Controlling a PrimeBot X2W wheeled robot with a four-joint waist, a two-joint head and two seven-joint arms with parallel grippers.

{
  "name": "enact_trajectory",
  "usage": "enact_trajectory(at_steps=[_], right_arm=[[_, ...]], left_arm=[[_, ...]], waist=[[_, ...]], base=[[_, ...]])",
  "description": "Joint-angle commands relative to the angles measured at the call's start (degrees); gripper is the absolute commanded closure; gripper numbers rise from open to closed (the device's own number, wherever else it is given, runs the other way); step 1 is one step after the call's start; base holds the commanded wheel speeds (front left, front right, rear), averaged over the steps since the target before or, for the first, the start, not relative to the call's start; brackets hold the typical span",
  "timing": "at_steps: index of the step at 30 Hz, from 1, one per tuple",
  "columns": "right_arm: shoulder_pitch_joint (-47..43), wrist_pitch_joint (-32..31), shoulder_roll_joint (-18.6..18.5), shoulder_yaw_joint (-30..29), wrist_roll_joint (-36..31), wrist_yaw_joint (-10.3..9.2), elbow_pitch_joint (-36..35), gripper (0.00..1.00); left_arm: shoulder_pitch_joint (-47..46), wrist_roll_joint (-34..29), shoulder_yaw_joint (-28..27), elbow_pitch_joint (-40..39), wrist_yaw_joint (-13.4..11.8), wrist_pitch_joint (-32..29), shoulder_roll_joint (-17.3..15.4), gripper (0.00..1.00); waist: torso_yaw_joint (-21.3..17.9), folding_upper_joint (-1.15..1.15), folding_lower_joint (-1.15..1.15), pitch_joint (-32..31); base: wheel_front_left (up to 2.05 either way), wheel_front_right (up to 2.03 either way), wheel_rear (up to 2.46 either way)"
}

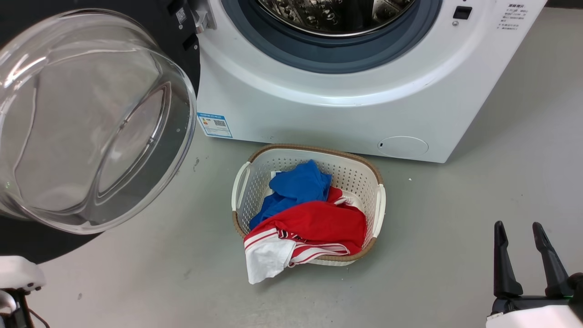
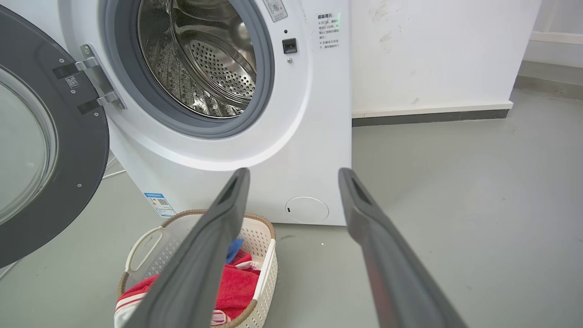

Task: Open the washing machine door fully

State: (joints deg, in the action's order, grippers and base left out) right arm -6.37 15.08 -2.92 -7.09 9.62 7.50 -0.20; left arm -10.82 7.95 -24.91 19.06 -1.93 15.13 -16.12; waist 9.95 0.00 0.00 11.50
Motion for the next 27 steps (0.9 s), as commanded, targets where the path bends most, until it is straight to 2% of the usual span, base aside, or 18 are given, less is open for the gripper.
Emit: enact_trajectory(at_steps=[1, 8, 14, 22, 27], right_arm=[[0.70, 0.12, 0.08, -0.10, -0.33, 0.00, -0.25, 0.00], [1.67, 0.12, 0.08, 0.48, -0.93, -0.01, -0.21, 0.00], [1.89, 0.12, 0.08, 0.65, -1.30, 0.00, -0.28, 0.00], [1.26, 0.12, 0.08, 0.66, -1.35, -0.01, 0.21, 0.00], [0.50, 0.12, 0.08, 0.75, -0.93, 0.00, 0.48, 0.00]], left_arm=[[-1.59, 0.09, -0.71, 1.18, 0.18, 0.03, -0.77, 1.00], [-5.64, 0.68, -3.60, 7.44, 0.65, 0.03, -3.03, 1.00], [-7.37, 0.77, -6.00, 9.49, 1.11, 0.05, -3.94, 1.00], [-5.91, -1.32, -6.62, 8.22, 1.79, 0.08, -2.67, 1.00], [-3.62, -3.08, -6.39, 4.75, 2.13, 0.08, -1.56, 1.00]], waist=[[-0.10, 0.00, 0.00, 0.38], [-0.91, 0.00, 0.00, 1.48], [-1.78, 0.00, 0.00, 1.96], [-2.11, 0.00, 0.00, 1.05], [-2.15, 0.00, 0.00, -0.94]], base=[[0.00, 0.00, 0.00], [0.00, 0.00, 0.00], [0.00, 0.00, 0.00], [0.00, 0.00, 0.00], [0.00, 0.00, 0.00]])
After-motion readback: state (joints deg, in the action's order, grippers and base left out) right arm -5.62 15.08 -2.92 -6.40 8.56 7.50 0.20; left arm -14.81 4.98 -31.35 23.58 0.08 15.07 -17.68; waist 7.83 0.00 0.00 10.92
